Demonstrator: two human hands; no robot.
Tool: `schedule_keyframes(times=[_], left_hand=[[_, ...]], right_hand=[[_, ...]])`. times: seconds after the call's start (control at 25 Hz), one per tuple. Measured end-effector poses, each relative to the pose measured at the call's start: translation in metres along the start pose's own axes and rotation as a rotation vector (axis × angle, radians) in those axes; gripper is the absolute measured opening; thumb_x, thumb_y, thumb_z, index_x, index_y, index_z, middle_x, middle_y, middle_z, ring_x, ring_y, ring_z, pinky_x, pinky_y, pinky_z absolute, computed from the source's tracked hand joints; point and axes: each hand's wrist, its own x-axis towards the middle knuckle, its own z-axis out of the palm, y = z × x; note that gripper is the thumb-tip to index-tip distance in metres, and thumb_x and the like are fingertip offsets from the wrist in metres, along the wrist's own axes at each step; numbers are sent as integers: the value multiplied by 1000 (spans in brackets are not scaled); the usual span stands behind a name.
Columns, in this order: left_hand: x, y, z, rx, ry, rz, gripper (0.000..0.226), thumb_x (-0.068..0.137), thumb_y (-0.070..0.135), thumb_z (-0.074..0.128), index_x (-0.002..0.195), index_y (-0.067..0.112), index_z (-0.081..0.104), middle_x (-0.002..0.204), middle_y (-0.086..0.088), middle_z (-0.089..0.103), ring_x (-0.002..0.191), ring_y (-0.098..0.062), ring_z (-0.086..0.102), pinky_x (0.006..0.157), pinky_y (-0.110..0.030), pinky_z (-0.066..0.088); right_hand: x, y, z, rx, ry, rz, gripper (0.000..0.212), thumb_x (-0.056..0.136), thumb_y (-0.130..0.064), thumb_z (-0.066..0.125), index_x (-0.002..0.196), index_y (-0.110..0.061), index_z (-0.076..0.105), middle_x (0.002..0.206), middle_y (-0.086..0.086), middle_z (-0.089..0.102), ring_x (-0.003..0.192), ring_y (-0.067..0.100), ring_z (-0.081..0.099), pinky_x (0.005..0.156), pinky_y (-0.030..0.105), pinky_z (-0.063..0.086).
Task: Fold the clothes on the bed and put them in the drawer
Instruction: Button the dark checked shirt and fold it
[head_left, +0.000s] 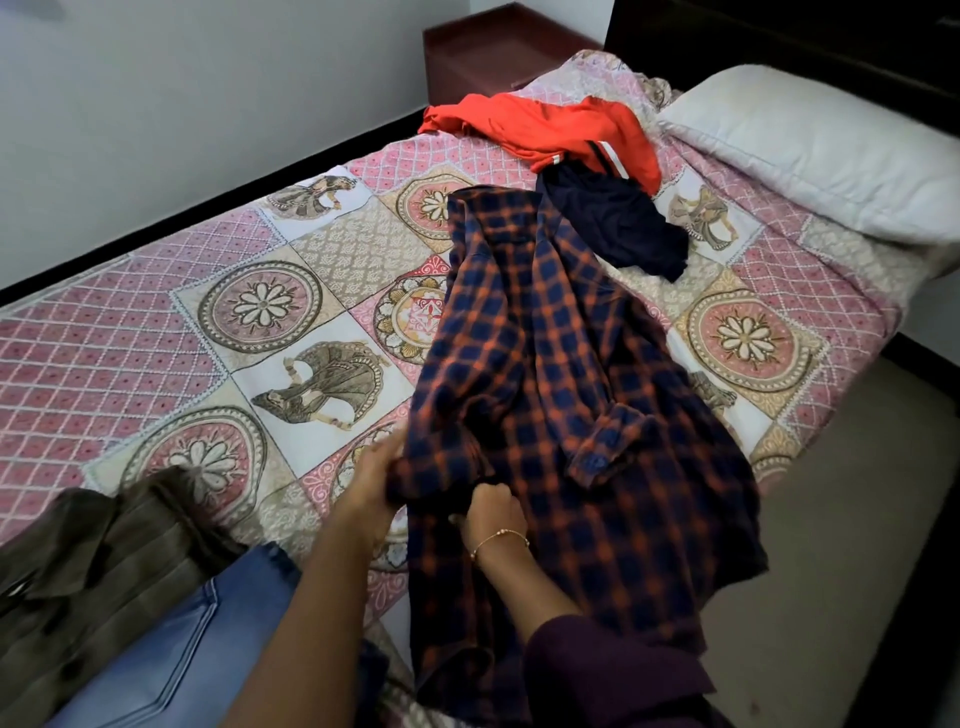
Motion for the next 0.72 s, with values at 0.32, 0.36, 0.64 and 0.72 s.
schedule_keyframes(times=[0.32, 0.36, 0.64, 0.72], left_hand=[[-21, 8, 13, -286, -75, 87, 14, 77, 10, 58, 89, 4, 60, 79, -12, 69, 76, -25, 65, 70, -36, 56], [-24, 9, 15, -420, -142, 116, 33, 64, 14, 68, 94, 2, 60, 86, -16, 69, 80, -31, 66, 73, -43, 57], [-25, -28, 47, -525, -252, -2, 91, 12, 15, 89, 97, -5, 61, 89, -25, 68, 76, -41, 68, 74, -57, 52], [-25, -39, 49, -549, -248, -12, 79, 12, 13, 89, 87, -5, 69, 88, -26, 68, 74, -42, 68, 75, -60, 49]], right_hand=[[-14, -1, -14, 1018, 244, 82, 34, 91, -3, 46, 59, -14, 42, 60, 3, 39, 63, 21, 39, 60, 31, 29], [-17, 5, -21, 1123, 340, 70, 37, 94, -3, 43, 60, -16, 35, 59, 0, 32, 58, 14, 32, 55, 28, 26], [-37, 83, -13, 867, -47, 205, 33, 91, -29, 58, 63, -14, 53, 66, 0, 51, 65, 13, 47, 60, 26, 35], [-42, 93, -24, 1238, -73, 167, 17, 93, -21, 56, 77, -15, 61, 80, 4, 61, 79, 18, 55, 70, 28, 44]])
